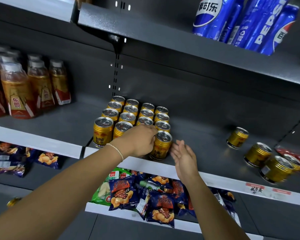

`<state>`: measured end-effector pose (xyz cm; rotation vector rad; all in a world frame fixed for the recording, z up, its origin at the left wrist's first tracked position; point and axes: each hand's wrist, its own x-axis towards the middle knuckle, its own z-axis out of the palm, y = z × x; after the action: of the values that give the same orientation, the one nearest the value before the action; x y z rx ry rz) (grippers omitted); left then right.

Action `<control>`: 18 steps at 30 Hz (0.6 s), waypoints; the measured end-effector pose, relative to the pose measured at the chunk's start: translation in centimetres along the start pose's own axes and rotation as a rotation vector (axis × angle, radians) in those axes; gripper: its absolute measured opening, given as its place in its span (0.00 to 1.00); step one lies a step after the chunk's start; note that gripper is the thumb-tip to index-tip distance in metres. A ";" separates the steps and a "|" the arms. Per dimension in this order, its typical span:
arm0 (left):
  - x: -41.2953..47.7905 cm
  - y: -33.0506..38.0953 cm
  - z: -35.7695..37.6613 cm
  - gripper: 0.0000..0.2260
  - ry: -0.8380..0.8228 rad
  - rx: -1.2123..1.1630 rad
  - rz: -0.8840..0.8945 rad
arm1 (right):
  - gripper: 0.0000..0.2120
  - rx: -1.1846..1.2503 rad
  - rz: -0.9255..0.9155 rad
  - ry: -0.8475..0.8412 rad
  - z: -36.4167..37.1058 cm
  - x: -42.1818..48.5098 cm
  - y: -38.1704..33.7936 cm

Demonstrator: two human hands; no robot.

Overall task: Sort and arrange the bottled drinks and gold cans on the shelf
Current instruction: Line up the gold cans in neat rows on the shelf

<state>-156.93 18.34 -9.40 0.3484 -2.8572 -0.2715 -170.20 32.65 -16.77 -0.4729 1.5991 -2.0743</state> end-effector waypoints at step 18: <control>13.2 18.6 6.2 0.22 0.015 -0.158 0.163 | 0.08 -1.102 -0.502 0.390 -21.0 2.6 -13.5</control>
<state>-174.95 33.62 -8.40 0.0853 -2.8058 -0.4563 -185.79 50.83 -9.18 -0.9275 3.0732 -1.4106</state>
